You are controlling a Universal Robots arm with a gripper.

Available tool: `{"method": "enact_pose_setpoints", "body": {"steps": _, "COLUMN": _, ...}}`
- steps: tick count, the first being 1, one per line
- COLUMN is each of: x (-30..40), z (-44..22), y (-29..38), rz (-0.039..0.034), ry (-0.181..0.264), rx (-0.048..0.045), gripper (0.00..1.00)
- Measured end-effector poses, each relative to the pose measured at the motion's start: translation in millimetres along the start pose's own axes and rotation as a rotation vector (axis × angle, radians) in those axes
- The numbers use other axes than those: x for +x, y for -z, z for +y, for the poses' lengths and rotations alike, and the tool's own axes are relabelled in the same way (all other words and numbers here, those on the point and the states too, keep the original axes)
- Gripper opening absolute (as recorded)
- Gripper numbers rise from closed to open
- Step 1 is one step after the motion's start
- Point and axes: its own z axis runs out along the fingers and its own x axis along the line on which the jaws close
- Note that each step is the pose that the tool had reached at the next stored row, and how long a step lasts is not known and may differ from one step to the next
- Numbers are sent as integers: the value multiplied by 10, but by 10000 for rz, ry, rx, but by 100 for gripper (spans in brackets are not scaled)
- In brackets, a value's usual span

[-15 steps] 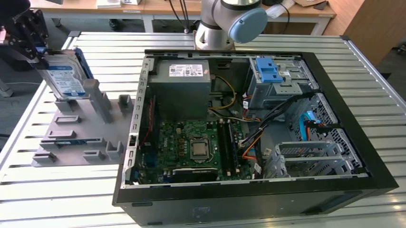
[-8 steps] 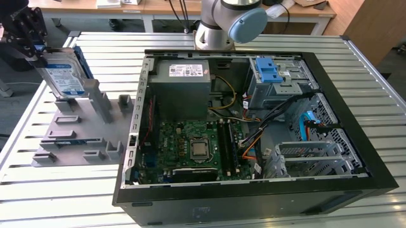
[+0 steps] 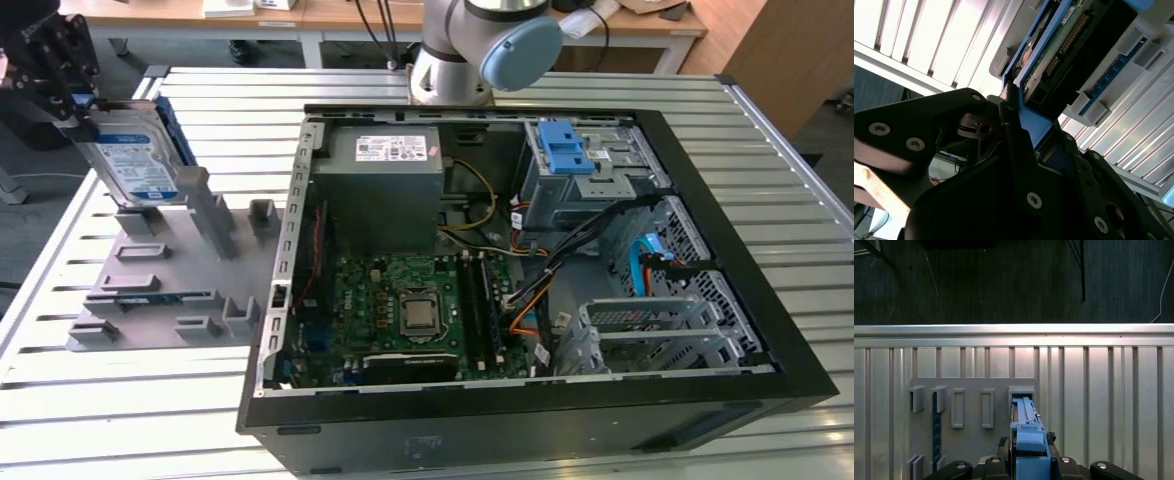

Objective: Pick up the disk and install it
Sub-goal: 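Pick up the disk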

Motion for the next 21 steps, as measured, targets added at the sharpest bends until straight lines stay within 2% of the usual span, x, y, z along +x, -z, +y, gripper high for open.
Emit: {"method": "enact_pose_setpoints", "body": {"steps": 21, "x": 0, "z": 0, "y": 44, "rz": 0, "ry": 0, "rx": 0, "gripper": 36}}
